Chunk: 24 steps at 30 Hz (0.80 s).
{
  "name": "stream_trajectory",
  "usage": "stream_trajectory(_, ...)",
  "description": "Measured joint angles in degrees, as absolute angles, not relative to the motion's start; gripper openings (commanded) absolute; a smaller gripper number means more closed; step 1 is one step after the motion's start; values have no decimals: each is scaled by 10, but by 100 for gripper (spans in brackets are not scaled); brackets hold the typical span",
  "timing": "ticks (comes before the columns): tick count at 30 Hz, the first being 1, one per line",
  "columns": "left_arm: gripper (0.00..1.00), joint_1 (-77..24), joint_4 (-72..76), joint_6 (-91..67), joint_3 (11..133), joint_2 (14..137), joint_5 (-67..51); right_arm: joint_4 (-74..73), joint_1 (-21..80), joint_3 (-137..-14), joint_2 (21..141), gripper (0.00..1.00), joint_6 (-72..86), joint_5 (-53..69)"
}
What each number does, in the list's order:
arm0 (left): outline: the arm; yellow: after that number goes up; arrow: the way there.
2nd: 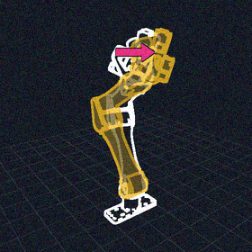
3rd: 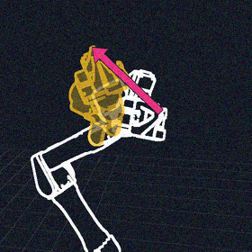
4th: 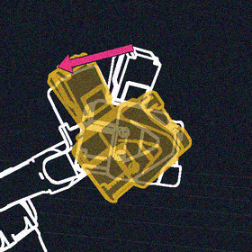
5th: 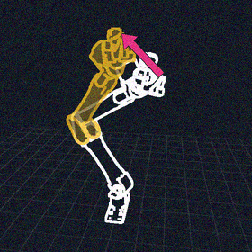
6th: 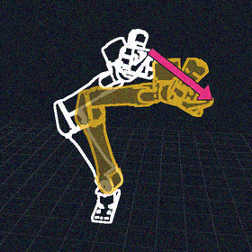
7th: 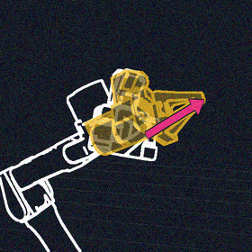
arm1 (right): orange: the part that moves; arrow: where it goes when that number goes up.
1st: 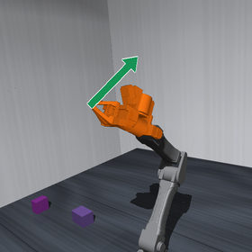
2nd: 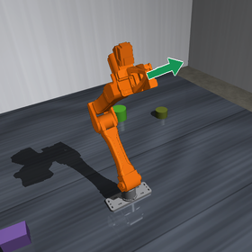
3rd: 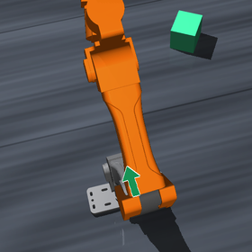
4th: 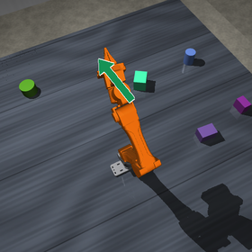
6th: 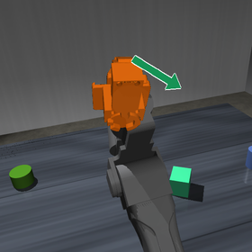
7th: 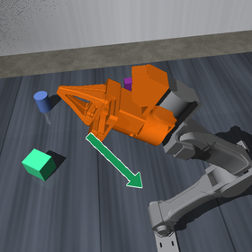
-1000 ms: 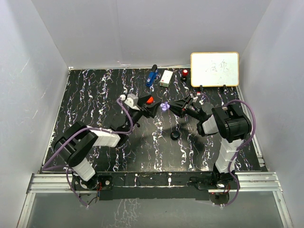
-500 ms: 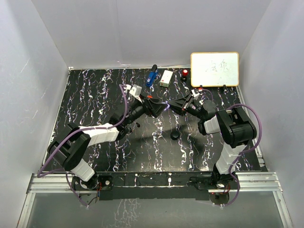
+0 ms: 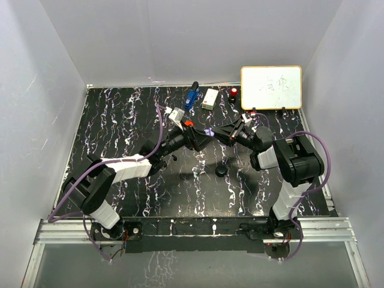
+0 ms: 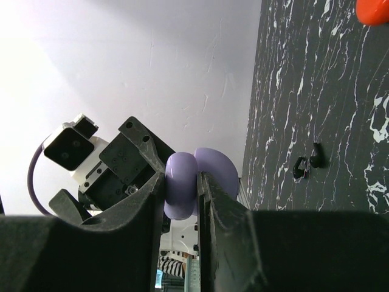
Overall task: Insert the wireless bluetooth earbuds into the charging case
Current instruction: Adjust the earbud at the center of the board.
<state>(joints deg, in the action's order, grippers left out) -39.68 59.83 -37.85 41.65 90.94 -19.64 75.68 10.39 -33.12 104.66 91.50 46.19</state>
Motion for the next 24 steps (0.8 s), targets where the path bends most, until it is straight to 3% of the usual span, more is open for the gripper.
stream_trajectory(24,78,-393,586,-318,419,902,-126,747,104,-332,1038,0,915,456)
